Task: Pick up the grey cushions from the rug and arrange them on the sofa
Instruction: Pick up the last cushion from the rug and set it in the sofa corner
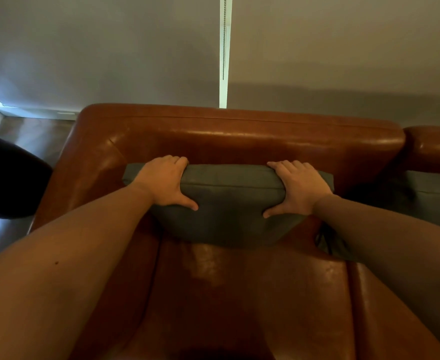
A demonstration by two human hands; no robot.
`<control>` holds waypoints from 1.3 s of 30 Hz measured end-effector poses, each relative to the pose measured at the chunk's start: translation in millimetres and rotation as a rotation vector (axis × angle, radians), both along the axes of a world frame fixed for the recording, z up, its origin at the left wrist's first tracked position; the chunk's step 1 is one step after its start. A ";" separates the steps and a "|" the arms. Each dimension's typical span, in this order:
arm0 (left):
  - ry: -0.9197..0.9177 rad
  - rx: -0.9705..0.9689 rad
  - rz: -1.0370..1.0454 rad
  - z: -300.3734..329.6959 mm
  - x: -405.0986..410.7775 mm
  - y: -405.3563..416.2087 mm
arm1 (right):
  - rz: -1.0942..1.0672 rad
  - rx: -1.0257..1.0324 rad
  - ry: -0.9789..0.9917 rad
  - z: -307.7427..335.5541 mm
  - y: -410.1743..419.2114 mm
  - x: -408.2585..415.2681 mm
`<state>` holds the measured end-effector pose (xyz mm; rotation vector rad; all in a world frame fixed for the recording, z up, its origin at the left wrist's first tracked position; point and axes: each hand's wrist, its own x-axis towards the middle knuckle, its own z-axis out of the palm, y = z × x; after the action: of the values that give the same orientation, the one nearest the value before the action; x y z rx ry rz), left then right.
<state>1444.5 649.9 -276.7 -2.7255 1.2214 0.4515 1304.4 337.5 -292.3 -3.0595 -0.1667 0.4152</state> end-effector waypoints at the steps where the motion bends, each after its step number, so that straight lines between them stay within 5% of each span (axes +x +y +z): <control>1: 0.009 0.006 0.000 0.7 4.2 -1.5 | 0.006 0.009 0.000 0.3 -1.5 3.3; 17: 0.018 -0.124 -0.077 -10.2 30.2 9.2 | 0.003 0.140 -0.191 -12.5 -21.4 13.6; 23: 0.101 -0.016 -0.039 -3.0 34.0 8.0 | 0.000 0.148 -0.062 -5.0 -20.1 19.4; 29: 0.145 0.049 0.039 23.2 15.0 8.2 | -0.050 0.113 -0.144 14.3 -10.8 0.0; 39: 0.031 -0.172 0.057 64.8 -58.6 -51.0 | 0.028 0.155 -0.184 66.1 -21.3 -50.8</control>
<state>1385.9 598.8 -211.9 -2.9145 1.2471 0.4137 1253.6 316.2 -226.2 -2.9415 -0.2371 0.1146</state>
